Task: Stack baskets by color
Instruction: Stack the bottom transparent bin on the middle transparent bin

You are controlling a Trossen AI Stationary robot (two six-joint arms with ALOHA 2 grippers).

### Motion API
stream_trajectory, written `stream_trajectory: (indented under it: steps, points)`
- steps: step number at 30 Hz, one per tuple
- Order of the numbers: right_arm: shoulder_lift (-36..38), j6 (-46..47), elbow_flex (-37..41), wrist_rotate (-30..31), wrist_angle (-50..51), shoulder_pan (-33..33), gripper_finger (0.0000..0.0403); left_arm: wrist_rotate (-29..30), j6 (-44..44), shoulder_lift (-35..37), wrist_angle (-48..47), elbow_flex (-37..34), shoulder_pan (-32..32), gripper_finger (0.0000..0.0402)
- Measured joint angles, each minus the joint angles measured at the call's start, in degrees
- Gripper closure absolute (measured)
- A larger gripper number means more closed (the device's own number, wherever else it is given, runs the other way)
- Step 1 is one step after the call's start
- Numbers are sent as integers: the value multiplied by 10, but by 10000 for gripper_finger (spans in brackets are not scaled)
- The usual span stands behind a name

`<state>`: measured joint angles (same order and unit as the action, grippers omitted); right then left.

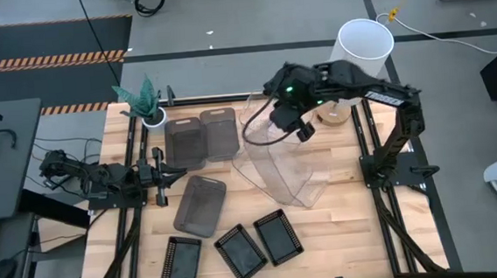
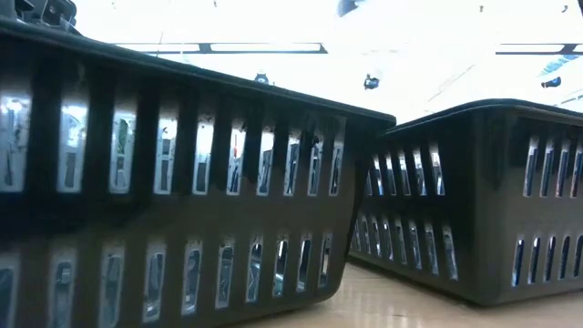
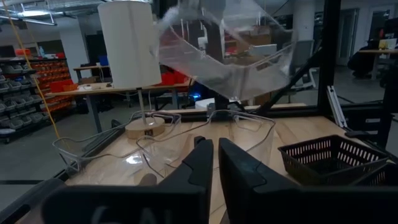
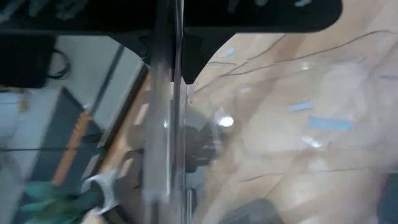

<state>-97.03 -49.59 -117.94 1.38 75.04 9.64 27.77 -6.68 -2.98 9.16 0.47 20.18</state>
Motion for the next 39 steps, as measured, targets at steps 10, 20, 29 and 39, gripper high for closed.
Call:
stream_trajectory:
  steps: [10, 20, 29, 39]
  points:
    - [-68, -4, 1, 10, 5, -5, 399, 0, 0, 0, 0, 0, 0, 374]
    - [-88, -48, 8, 37, 7, -1, 399, 0, 0, 0, 0, 0, 0, 369]
    - [-88, -42, 24, 36, 18, 7, 398, 0, 0, 0, 0, 0, 0, 373]
    - [-89, -42, 120, 36, -11, 6, 397, 0, 0, 0, 0, 0, 0, 368]
